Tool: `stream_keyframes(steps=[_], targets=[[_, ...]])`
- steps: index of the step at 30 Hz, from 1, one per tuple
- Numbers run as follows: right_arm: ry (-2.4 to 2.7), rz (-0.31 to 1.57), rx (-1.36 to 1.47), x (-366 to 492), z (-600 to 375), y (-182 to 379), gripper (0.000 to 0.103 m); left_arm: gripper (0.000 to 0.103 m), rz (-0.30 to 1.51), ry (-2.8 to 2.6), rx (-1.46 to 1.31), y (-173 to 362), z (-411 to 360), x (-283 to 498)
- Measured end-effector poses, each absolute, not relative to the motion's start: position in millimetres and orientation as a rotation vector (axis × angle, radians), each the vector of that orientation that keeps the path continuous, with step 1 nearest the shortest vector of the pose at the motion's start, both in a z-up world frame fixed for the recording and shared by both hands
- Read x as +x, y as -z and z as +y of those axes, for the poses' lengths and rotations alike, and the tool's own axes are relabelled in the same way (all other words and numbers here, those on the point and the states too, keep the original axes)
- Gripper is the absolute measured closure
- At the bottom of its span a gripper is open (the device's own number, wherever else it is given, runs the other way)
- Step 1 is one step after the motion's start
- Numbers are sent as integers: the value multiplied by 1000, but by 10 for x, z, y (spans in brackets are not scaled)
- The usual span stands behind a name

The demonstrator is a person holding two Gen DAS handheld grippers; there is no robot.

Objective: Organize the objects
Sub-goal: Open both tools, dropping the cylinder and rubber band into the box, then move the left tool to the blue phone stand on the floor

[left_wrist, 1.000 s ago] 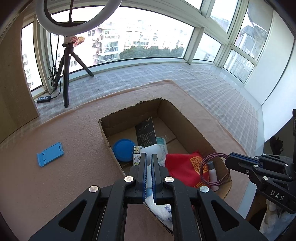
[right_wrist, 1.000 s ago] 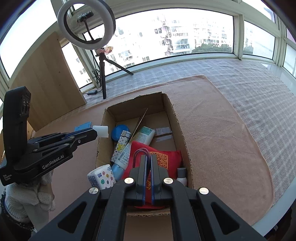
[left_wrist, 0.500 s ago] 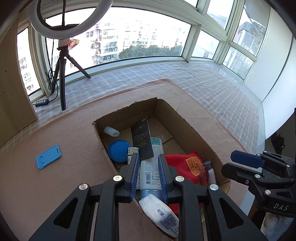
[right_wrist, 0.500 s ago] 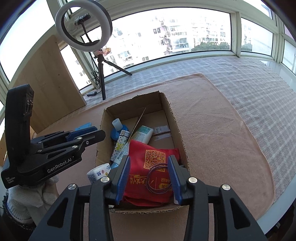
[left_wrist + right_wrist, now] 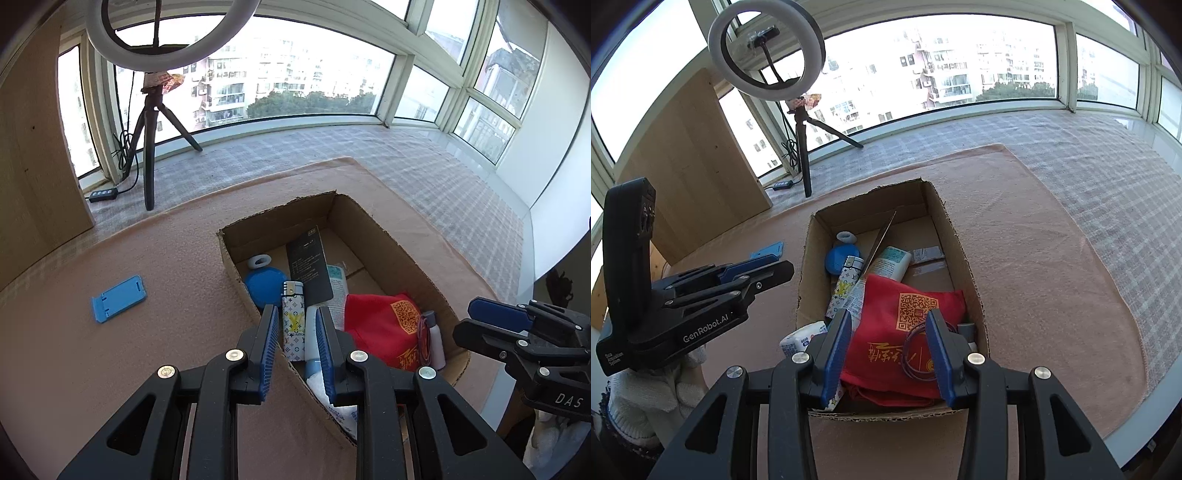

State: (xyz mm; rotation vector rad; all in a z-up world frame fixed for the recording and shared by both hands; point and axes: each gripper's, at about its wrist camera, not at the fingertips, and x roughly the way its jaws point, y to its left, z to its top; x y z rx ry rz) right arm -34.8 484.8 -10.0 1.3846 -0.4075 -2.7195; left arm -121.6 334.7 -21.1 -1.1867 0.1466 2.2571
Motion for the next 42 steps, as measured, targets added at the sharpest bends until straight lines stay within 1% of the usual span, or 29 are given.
stream_keyframes(steps=[8, 10, 12, 18, 22, 24, 28, 34, 42], targets=[[2689, -413, 1359, -337, 4638, 50, 65, 80, 124, -2294, -1200, 180, 3011, -1220], [2677, -409, 1355, -333, 4568, 37, 65, 78, 116, -2306, -1206, 184, 2894, -1236], [2666, -413, 1352, -322, 4512, 30, 65, 72, 106, -2321, -1215, 194, 2751, -1260], [2638, -405, 1354, -265, 4307, 16, 64, 72, 81, -2399, -1269, 281, 2214, -1415], [2618, -368, 1358, -227, 4124, 18, 59, 70, 29, -2435, -1310, 316, 1858, -1556], [2607, -353, 1361, -220, 4038, 21, 59, 67, -3, -2457, -1327, 315, 1695, -1646], [2579, -352, 1364, -218, 3898, 22, 59, 67, -29, -2489, -1344, 313, 1466, -1879], [2555, -330, 1370, -167, 3746, 12, 59, 67, -72, -2496, -1370, 431, 1396, -2342], [2529, -352, 1437, -18, 3753, 147, 59, 67, -125, -2441, -1460, 892, 1658, -2774]])
